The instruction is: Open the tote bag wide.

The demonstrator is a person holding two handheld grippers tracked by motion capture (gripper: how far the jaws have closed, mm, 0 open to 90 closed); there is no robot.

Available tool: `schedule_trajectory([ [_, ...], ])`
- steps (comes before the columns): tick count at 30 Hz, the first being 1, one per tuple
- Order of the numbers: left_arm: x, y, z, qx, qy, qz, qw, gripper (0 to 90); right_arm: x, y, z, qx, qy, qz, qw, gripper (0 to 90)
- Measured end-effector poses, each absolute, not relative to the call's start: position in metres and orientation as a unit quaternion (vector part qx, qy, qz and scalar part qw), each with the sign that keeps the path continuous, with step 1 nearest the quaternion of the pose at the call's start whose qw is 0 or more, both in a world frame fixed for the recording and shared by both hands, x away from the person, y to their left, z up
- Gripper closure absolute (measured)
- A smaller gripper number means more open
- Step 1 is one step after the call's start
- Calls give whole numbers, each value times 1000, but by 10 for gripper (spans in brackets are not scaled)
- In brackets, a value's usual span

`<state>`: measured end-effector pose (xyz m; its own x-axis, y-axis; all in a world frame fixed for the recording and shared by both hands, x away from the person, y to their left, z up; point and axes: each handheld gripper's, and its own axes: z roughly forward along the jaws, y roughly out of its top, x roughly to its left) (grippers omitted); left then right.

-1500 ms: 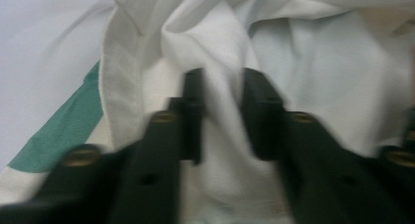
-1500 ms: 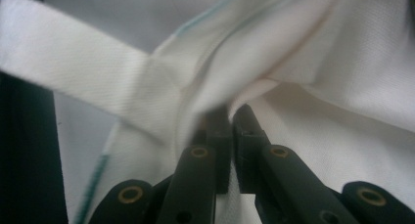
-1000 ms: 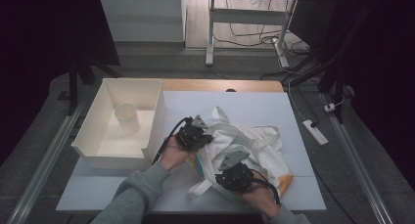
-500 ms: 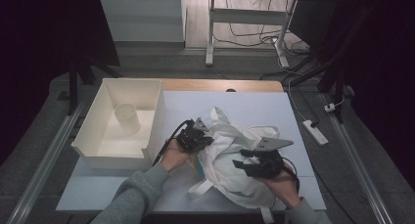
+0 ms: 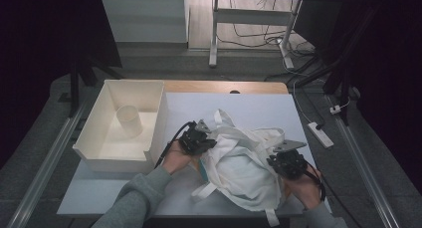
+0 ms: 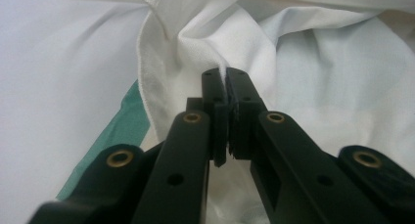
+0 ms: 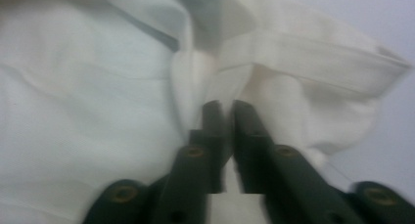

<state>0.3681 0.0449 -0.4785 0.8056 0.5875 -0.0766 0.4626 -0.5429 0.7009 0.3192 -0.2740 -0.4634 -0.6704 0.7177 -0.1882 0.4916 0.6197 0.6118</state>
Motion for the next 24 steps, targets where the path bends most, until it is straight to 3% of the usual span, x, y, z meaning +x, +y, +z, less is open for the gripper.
schedule_trajectory([
  [4, 369, 48, -479, 873, 303, 80, 374, 868, 319, -289, -454, 362, 863, 285, 206, 895],
  [10, 369, 50, -479, 872, 303, 80, 375, 867, 316, -314, -441, 388, 843, 286, 238, 897],
  [24, 372, 49, -487, 875, 308, 69, 366, 866, 341, -327, -492, 423, 841, 254, 221, 898],
])
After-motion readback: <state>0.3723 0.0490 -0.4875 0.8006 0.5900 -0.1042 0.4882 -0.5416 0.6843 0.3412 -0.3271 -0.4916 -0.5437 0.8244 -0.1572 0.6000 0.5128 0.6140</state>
